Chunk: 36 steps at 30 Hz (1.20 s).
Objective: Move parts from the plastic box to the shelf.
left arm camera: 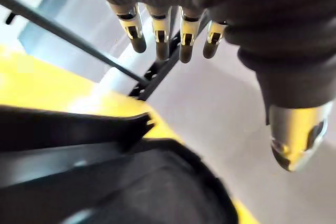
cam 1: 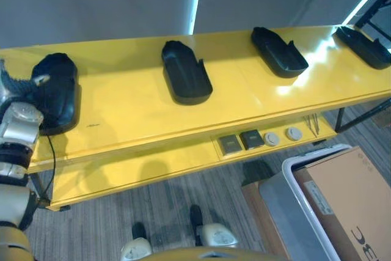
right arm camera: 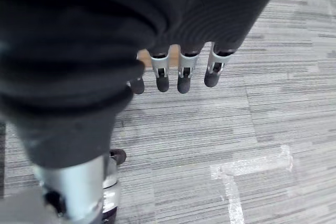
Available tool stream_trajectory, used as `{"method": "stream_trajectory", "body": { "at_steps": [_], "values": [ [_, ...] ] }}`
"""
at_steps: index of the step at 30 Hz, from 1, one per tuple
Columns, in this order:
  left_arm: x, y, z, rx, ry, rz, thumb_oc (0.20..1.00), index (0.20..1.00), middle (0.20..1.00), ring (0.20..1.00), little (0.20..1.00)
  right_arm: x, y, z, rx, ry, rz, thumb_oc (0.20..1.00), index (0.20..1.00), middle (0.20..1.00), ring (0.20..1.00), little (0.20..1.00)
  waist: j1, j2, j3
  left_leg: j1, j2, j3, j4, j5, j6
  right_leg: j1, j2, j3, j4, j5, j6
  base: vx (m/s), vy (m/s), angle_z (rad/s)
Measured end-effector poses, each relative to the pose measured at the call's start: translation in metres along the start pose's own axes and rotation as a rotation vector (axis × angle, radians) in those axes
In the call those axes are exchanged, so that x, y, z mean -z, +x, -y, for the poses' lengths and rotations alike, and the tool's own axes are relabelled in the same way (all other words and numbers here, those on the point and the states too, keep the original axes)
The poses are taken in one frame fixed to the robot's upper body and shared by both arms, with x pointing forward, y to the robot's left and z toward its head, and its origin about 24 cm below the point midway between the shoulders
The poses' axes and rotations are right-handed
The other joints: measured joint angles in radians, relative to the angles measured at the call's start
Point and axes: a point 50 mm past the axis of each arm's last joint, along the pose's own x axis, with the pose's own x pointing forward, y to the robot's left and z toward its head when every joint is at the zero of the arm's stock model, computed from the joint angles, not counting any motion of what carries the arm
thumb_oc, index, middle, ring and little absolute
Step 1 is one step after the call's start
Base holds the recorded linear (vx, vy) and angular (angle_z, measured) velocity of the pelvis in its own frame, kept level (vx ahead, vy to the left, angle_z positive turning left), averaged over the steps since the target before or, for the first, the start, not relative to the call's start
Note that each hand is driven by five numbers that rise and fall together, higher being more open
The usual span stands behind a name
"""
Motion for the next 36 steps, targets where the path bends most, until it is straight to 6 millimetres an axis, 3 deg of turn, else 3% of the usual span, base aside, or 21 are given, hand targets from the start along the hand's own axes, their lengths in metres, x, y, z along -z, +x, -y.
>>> {"method": "stream_trajectory", "body": {
  "at_steps": [3,5,7,8,9,10,13,14,16,18,22,25,30,36],
  "values": [
    [-0.042,-0.009,-0.002,0.016,-0.153,0.174,1.0,1.0,1.0,1.0,1.0,0.001,0.0,-0.002,-0.003,0.007,-0.002,1.0,1.0,1.0,1.0,1.0,0.008,0.012,-0.028,0.002,-0.001,-0.002,-0.007,0.0,-0.002,0.004,-0.002,-0.003,-0.006,-0.001,0.001,0.02,0.036,0.02],
    [-0.08,-0.031,-0.011,0.09,-0.326,0.367,1.0,1.0,1.0,1.0,1.0,0.002,0.0,-0.001,0.001,0.026,-0.001,1.0,1.0,1.0,1.0,1.0,0.014,0.029,-0.04,0.011,-0.004,-0.002,-0.032,0.005,-0.005,0.013,-0.003,-0.005,-0.014,-0.003,0.004,0.02,0.042,0.03],
    [-0.093,-0.061,-0.013,0.193,-0.49,0.456,1.0,1.0,1.0,1.0,1.0,0.008,0.0,0.001,0.017,0.062,-0.006,1.0,1.0,1.0,1.0,1.0,0.023,0.058,-0.058,0.025,-0.004,-0.005,-0.043,0.003,-0.006,0.033,-0.006,-0.013,-0.029,-0.007,0.01,0.0,0.03,0.03],
    [-0.09,-0.078,-0.008,0.241,-0.554,0.47,0.498,0.498,0.498,0.498,0.498,0.013,-0.001,0.001,0.025,0.075,-0.014,1.0,1.0,1.0,1.0,1.0,0.027,0.071,-0.068,0.025,-0.006,-0.007,-0.043,0.001,-0.005,0.036,-0.008,-0.017,-0.033,-0.009,0.012,-0.01,0.02,0.14],
    [-0.087,-0.093,0.001,0.309,-0.583,0.471,0.498,0.498,0.498,0.498,0.498,0.018,-0.001,0.001,0.029,0.071,-0.026,1.0,1.0,1.0,1.0,1.0,0.031,0.086,-0.077,0.025,-0.008,-0.017,-0.043,0.0,-0.004,0.041,-0.01,-0.022,-0.033,-0.012,0.014,-0.01,0.018,0.2],
    [-0.075,-0.106,0.01,0.364,-0.609,0.424,0.2,0.2,0.2,0.2,0.2,0.017,-0.001,0.001,0.037,0.059,-0.021,1.0,1.0,1.0,1.0,1.0,0.038,0.096,-0.082,0.025,-0.011,-0.024,-0.043,0.0,-0.003,0.044,-0.012,-0.029,-0.034,-0.016,0.017,-0.01,0.015,0.18],
    [-0.014,-0.142,0.046,0.502,-0.61,0.137,0.2,0.2,0.2,0.2,0.2,0.02,-0.002,-0.001,0.048,0.062,-0.018,1.0,1.0,1.0,1.0,1.0,0.063,0.112,-0.089,0.022,-0.011,-0.03,-0.042,0.0,-0.002,0.045,-0.012,-0.035,-0.034,-0.019,0.017,0.0,0.018,0.1],
    [0.022,-0.16,0.058,0.541,-0.572,-0.01,0.2,0.2,0.2,0.2,0.2,0.025,-0.002,-0.003,0.046,0.077,-0.027,1.0,1.0,1.0,1.0,1.0,0.075,0.111,-0.089,0.019,-0.008,-0.035,-0.042,0.001,-0.003,0.045,-0.013,-0.041,-0.038,-0.02,0.015,-0.01,0.016,0.13],
    [0.044,-0.167,0.063,0.55,-0.557,-0.105,0.2,0.2,0.2,0.2,0.2,0.034,-0.001,-0.01,0.046,0.093,-0.057,1.0,1.0,1.0,1.0,1.0,0.098,0.096,-0.08,0.011,-0.008,-0.051,-0.042,0.003,-0.004,0.043,-0.017,-0.057,-0.039,-0.026,0.007,-0.02,0.012,0.21],
    [0.048,-0.168,0.062,0.549,-0.576,-0.127,0.2,0.2,0.2,0.2,0.2,0.041,-0.001,-0.011,0.053,0.098,-0.083,1.0,1.0,1.0,1.0,1.0,0.122,0.077,-0.072,-0.005,-0.011,-0.058,-0.042,0.011,0.002,0.03,-0.018,-0.058,-0.038,-0.025,0.008,-0.02,0.013,0.16],
    [0.064,-0.166,0.062,0.494,-0.577,-0.168,0.2,0.2,0.2,0.2,0.2,0.04,-0.001,-0.012,0.057,0.095,-0.063,1.0,1.0,1.0,1.0,1.0,0.116,0.058,-0.066,-0.002,-0.018,-0.058,-0.042,0.013,0.004,0.032,-0.024,-0.058,-0.038,-0.021,0.012,0.0,0.004,0.01],
    [0.069,-0.161,0.062,0.465,-0.567,-0.176,0.2,0.2,0.2,0.2,0.2,0.041,-0.001,-0.012,0.057,0.095,-0.062,1.0,1.0,1.0,1.0,1.0,0.108,0.06,-0.065,-0.001,-0.018,-0.058,-0.042,0.013,0.004,0.032,-0.024,-0.058,-0.038,-0.021,0.012,0.0,0.0,0.0],
    [0.057,-0.148,0.063,0.415,-0.599,-0.132,0.2,0.2,0.2,0.2,0.2,0.042,-0.001,-0.011,0.06,0.094,-0.065,1.0,1.0,1.0,1.0,1.0,0.091,0.071,-0.059,0.004,-0.017,-0.056,-0.042,0.013,0.004,0.035,-0.022,-0.057,-0.038,-0.016,0.02,0.01,0.012,0.0],
    [0.065,-0.132,0.071,0.344,-0.576,-0.182,0.2,0.2,0.2,0.2,0.2,0.039,-0.001,-0.008,0.065,0.074,-0.06,1.0,1.0,1.0,1.0,1.0,0.054,0.082,-0.055,0.017,-0.013,-0.05,-0.042,0.012,0.003,0.044,-0.018,-0.05,-0.036,-0.016,0.02,0.01,0.001,-0.03]
  ]
}}
